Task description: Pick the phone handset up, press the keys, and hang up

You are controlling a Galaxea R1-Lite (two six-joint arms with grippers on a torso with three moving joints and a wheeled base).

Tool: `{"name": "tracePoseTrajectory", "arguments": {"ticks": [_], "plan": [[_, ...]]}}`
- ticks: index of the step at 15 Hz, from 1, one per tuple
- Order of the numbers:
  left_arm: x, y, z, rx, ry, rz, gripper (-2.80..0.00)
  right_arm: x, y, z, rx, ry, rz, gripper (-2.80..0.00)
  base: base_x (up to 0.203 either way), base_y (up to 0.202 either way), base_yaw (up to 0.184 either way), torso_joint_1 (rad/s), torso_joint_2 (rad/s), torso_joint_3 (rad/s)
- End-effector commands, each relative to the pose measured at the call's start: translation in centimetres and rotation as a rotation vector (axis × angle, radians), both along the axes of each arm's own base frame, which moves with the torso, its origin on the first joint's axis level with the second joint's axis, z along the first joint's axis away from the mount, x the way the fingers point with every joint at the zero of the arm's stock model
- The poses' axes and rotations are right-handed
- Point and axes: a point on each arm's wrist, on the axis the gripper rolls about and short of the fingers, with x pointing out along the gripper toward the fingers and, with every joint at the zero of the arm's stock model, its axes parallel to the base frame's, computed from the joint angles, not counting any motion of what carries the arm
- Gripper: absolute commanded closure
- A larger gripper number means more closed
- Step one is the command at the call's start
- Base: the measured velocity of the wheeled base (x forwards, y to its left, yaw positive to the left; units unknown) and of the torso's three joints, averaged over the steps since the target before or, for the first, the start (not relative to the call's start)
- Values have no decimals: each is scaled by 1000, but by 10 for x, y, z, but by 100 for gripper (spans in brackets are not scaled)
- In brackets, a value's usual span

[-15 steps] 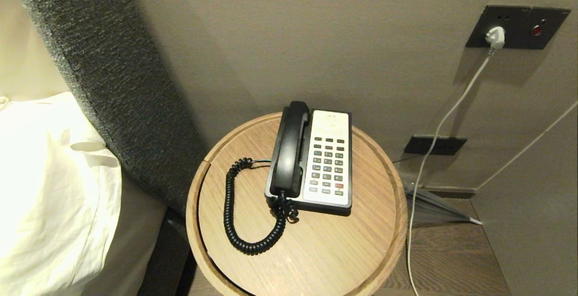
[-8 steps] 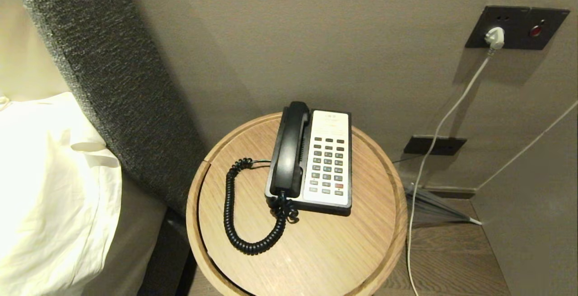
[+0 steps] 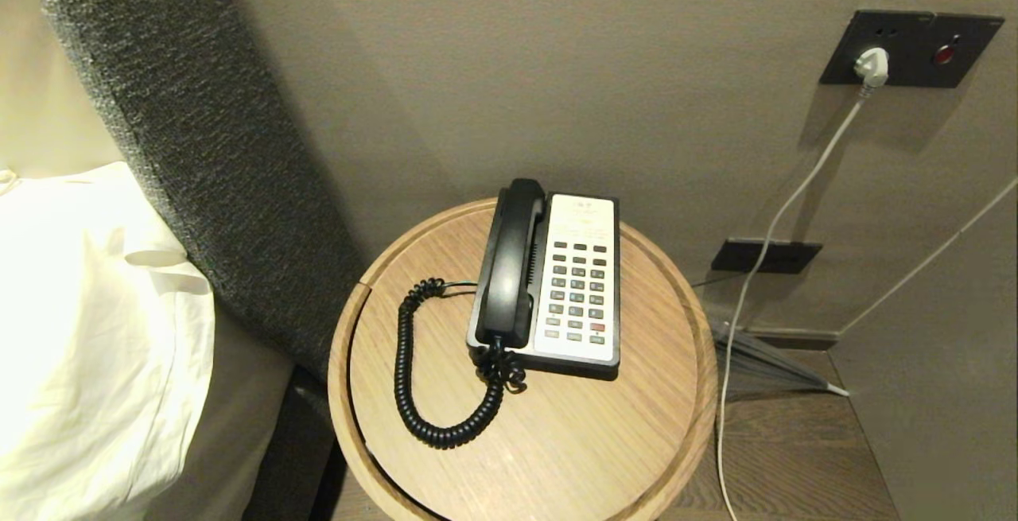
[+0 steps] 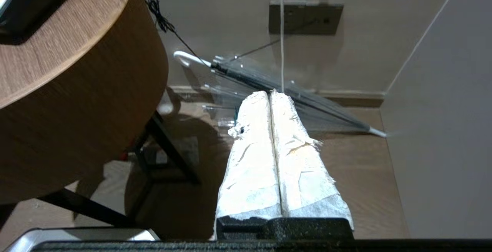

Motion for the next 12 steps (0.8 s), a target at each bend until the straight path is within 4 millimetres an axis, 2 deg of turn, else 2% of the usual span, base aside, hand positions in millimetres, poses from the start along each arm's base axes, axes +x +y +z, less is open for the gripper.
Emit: {"name": "tracePoseTrajectory", "arguments": {"ticks": [1, 3, 12], "plan": [[1, 0, -3, 36, 17, -17, 0, 1, 0, -3, 0, 12, 0, 0, 0, 0, 0, 0, 0, 0], [1, 0, -3, -68, 9, 8, 0, 1, 0, -3, 0, 10, 0, 0, 0, 0, 0, 0, 0, 0], [1, 1, -2, -61, 6, 20, 0, 1, 0, -3, 9, 0, -1, 0, 0, 0, 0, 0, 0, 0]]}}
